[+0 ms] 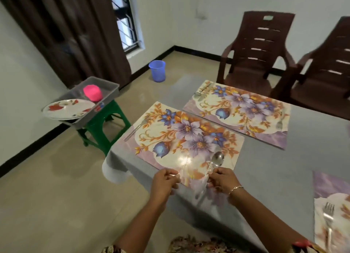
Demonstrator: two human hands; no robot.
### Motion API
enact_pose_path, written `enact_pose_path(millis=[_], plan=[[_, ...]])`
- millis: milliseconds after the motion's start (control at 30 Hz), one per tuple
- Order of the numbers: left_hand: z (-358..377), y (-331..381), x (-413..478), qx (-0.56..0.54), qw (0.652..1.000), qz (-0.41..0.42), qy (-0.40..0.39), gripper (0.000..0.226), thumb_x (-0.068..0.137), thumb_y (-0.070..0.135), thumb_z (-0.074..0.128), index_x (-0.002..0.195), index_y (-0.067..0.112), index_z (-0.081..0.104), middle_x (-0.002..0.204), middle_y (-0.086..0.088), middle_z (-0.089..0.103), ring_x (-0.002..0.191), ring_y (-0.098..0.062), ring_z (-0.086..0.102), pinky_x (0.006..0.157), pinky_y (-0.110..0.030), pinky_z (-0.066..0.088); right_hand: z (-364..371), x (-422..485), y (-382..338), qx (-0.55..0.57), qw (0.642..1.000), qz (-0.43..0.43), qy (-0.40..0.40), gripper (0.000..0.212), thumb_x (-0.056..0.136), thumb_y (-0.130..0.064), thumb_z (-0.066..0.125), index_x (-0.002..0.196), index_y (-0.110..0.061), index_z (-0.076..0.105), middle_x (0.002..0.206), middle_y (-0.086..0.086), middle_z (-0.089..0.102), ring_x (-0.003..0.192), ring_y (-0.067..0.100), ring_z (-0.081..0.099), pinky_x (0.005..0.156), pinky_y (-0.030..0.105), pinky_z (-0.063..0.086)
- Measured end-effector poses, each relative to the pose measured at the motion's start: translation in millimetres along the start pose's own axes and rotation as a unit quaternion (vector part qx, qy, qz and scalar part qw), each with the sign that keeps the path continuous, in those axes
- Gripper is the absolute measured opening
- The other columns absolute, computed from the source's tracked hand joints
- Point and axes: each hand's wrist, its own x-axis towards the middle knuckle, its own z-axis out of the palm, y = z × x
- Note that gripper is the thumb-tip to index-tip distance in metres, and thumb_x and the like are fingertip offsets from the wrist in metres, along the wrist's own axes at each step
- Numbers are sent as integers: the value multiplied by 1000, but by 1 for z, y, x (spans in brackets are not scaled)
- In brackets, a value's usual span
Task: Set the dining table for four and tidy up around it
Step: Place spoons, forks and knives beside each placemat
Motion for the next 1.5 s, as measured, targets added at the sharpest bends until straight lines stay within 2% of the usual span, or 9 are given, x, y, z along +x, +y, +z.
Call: enact_pose_path(millis=[133,400,500,733,900,1000,1133,1233,1500], plan=[[-11,1,34,7,999,-32,-9,10,89,3,58,86,12,59,77,-8,67,63,-17,59,53,-23,46,-15,27,0,-84,994,13,76,20,90,0,52,71,1,56,54,11,55,42,18,51,39,22,44],[-25,11,75,49,993,-40,-98,13,93,2,51,87,12,58,76,-8,66,64,-18,61,51,-21,44,-14,53,5,-198,967,46,152,40,85,-5,63,47,-10,51,45,5,56,37,18,48,48,29,44],[-35,17,88,66,989,-36,-123,13,94,3,48,89,12,57,80,-9,65,66,-20,61,54,-21,45,-9,53,1,-213,958,63,179,39,84,-7,65,47,-10,54,44,3,58,42,21,53,60,37,51],[-64,20,112,93,982,-33,-159,10,94,7,50,91,10,59,82,-9,66,69,-21,65,58,-23,49,4,54,-5,-256,929,96,250,30,80,-19,72,53,-12,59,66,15,69,62,27,63,69,35,52],[-93,30,138,67,992,26,-101,7,90,3,54,86,6,59,71,-9,65,59,-24,62,57,-28,52,11,46,10,-244,894,75,368,24,85,-22,64,65,-9,60,75,20,65,76,37,60,68,33,43],[-122,40,162,89,992,90,-7,8,90,5,56,85,10,60,78,-4,64,71,-18,60,60,-22,49,22,36,23,-224,869,99,430,18,87,-21,61,83,-4,65,89,24,66,83,41,59,74,41,45],[-158,40,200,212,958,142,130,12,90,5,54,92,4,66,94,-8,65,88,-24,60,74,-32,49,35,23,33,-222,844,132,470,26,87,-21,61,98,1,67,101,28,64,94,46,58,81,45,45],[-170,35,216,285,939,144,131,21,89,0,49,99,3,66,103,-12,65,94,-29,60,80,-37,51,40,20,33,-215,845,140,469,30,89,-22,57,100,4,67,103,29,64,95,46,57,82,47,45],[-172,40,229,321,934,121,100,22,86,-1,52,98,2,70,97,-14,70,89,-29,64,72,-32,50,35,13,28,-126,866,145,462,20,82,-5,64,99,4,69,107,27,65,99,46,58,88,45,45]])
